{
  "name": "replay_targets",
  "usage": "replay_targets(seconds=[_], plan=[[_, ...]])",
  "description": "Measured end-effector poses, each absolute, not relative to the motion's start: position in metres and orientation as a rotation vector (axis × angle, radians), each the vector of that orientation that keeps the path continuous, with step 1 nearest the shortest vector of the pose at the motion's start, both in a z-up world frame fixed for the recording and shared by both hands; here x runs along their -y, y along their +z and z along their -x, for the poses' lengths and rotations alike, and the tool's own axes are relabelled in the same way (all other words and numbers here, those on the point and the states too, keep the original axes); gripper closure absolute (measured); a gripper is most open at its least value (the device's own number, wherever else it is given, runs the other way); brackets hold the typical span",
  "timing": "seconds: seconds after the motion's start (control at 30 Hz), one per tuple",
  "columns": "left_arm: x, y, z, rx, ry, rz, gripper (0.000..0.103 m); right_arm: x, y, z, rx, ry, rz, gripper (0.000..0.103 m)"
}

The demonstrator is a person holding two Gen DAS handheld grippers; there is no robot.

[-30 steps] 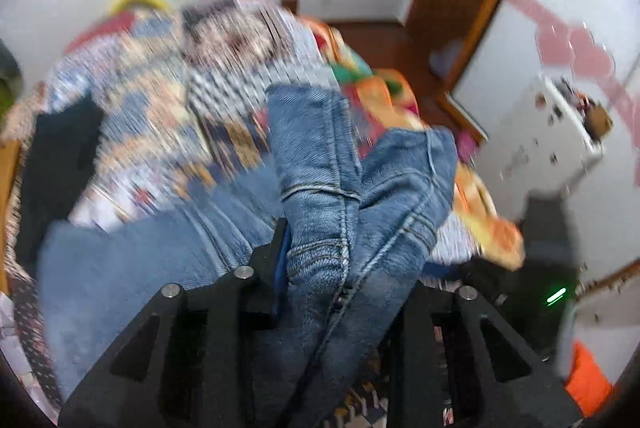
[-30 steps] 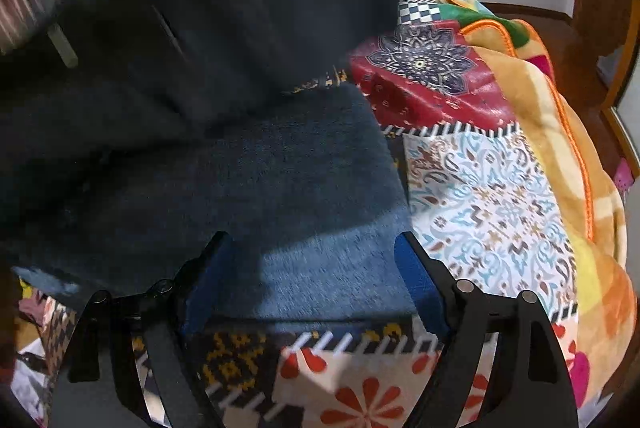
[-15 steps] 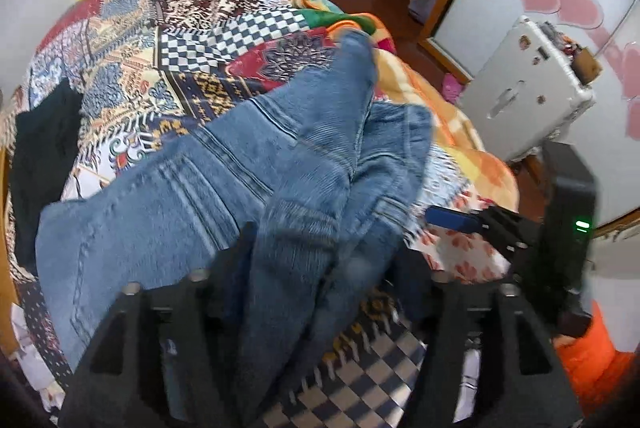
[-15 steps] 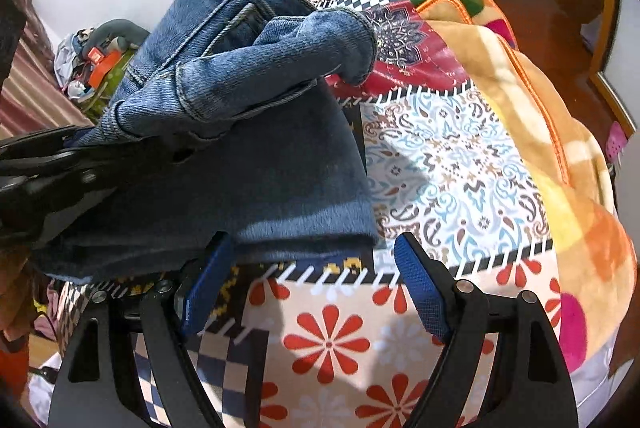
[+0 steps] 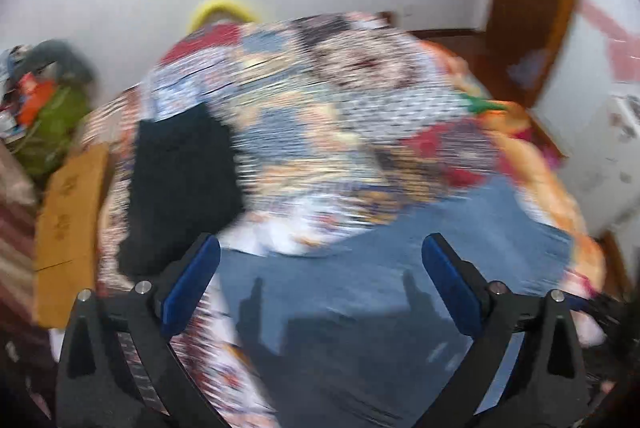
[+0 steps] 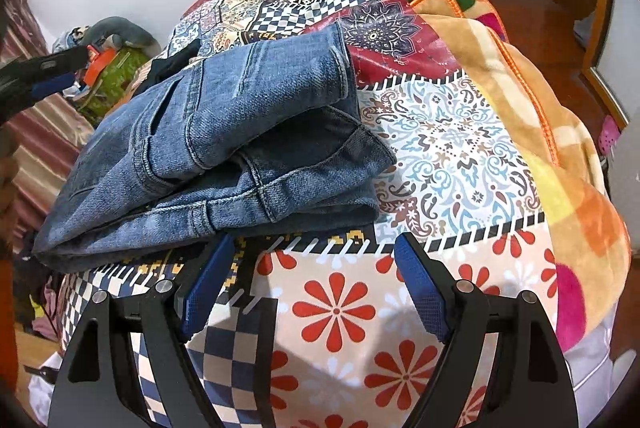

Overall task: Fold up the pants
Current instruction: 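Move both grippers to the waistband of the folded jeans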

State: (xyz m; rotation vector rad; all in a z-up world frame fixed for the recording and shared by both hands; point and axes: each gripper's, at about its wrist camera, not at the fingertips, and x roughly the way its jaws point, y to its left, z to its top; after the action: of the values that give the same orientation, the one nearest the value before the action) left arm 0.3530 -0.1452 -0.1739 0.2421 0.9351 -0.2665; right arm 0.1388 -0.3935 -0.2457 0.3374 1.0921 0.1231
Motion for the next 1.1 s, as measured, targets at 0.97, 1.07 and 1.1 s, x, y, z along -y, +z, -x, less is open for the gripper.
replay_targets(seconds=[0.97,1.07,1.1], plan=[[-0.007,-0.273,-0.273,-1.128,-0.134,-0.116,0.0,0.348,-0.193,-0.163,-0.973,0.187,-0.223,0.023],[-0.013,-0.27,-0.252,-1.134,-0.106,-0.075,0.0,0.334,-0.188,-0.154,-0.966,0.233,-0.206,0.023],[-0.012,-0.269,-0.246,-1.128,-0.098,-0.077,0.0,0.328,-0.187,-0.149,-0.964,0.25,-0.198,0.023]])
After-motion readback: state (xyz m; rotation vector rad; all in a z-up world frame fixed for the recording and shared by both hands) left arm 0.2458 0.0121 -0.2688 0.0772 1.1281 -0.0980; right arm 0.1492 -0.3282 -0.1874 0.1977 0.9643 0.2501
